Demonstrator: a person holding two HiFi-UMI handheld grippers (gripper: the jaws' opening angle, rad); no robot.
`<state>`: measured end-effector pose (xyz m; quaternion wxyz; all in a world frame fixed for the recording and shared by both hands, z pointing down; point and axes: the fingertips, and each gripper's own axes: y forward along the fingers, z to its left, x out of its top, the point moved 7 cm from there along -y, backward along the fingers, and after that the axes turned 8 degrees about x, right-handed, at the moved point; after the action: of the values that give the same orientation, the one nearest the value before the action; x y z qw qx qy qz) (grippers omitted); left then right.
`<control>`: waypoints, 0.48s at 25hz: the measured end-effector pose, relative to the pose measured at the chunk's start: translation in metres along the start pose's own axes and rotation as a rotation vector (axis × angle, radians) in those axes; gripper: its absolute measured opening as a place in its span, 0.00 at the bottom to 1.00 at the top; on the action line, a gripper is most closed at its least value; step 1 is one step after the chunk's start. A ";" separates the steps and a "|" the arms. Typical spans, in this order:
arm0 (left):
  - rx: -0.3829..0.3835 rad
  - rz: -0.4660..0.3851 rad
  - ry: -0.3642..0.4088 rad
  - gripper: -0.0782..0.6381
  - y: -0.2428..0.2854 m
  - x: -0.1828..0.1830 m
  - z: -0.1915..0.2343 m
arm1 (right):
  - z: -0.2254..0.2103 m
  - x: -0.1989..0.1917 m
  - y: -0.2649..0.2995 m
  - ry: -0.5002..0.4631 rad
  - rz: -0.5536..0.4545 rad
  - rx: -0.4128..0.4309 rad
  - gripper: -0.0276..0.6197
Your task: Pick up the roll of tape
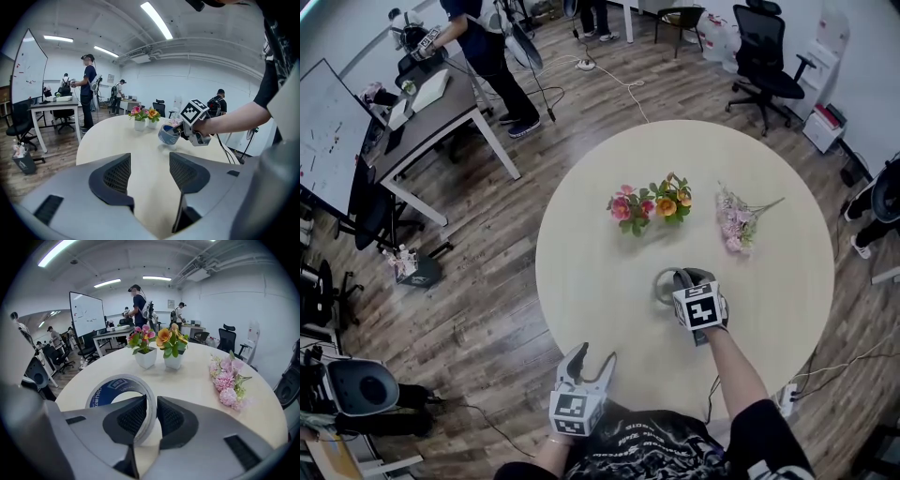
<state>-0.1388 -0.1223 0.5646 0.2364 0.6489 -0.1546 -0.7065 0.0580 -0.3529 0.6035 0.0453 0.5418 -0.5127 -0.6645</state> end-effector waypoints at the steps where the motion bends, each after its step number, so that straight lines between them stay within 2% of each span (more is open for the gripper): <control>1: -0.003 -0.003 -0.001 0.50 -0.001 0.001 -0.001 | 0.002 0.002 -0.004 -0.007 -0.011 0.002 0.16; 12: -0.036 -0.045 0.003 0.50 -0.007 0.004 -0.008 | 0.022 0.016 -0.054 -0.061 -0.108 -0.030 0.16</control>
<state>-0.1316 -0.1178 0.5566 0.2325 0.6488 -0.1269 -0.7134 0.0610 -0.3235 0.5508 0.0021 0.5473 -0.4738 -0.6899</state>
